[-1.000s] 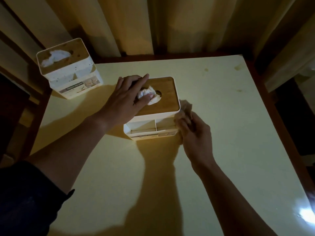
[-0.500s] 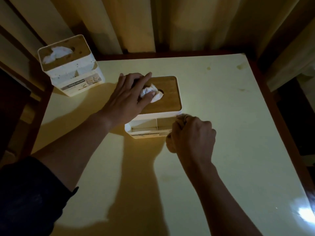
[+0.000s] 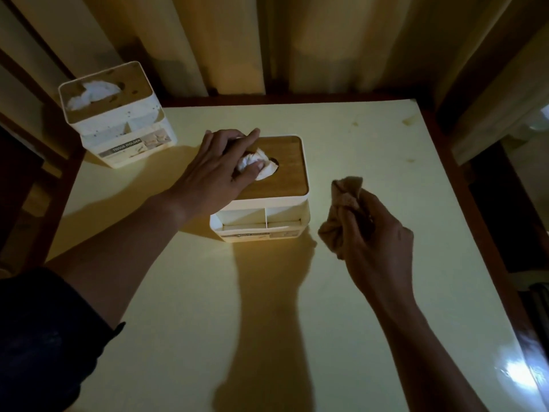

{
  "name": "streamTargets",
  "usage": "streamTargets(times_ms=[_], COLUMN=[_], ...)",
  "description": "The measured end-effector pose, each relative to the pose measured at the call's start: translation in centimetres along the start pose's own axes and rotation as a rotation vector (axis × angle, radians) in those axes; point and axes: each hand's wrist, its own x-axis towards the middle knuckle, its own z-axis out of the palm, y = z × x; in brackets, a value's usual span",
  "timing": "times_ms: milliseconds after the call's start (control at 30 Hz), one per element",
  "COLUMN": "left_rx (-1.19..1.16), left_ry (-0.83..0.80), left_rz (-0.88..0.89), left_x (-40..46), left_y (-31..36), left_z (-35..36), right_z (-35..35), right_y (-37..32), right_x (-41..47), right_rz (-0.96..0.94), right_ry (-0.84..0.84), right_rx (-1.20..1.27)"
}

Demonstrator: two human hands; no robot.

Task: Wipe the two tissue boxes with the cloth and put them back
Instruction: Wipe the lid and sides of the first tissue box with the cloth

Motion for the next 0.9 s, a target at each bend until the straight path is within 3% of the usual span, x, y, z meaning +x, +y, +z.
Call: streamTargets(times_ms=[67, 133, 233, 500, 600, 767, 900], left_rx=[-0.008, -0.011, 0.004, -0.006, -0.012, -0.010, -0.031], left_ry=[-0.005, -0.008, 0.016, 0.066, 0.065, 0.076, 0.072], left_rz=[-0.017, -0.009, 0.020, 0.025, 0.007, 0.020, 0.020], left_x=[0.0, 0.0, 0.0, -0.1, 0.0, 0.0, 0.0], left_y=[-0.1, -0.1, -0.2, 0.1, 0.0, -0.1, -0.2], left_z=[0.0, 0.0, 0.2, 0.3, 0.3, 0.5, 0.5], right_z=[1.1, 2.9, 5.6, 6.8, 7.3, 5.8, 4.4], right_y=[0.8, 1.2, 0.2, -2.1, -1.6, 0.7, 0.5], right_x=[0.6, 0.8, 1.3, 8.1, 6.8, -0.8, 0.8], right_rz=[0.046, 0.141, 0.172, 0.255, 0.167, -0.143, -0.332], right_ry=[-0.059, -0.240, -0.436, -0.548, -0.549, -0.346, -0.382], right_rx=[0.184, 0.383, 0.498, 0.634, 0.658, 0.306, -0.004])
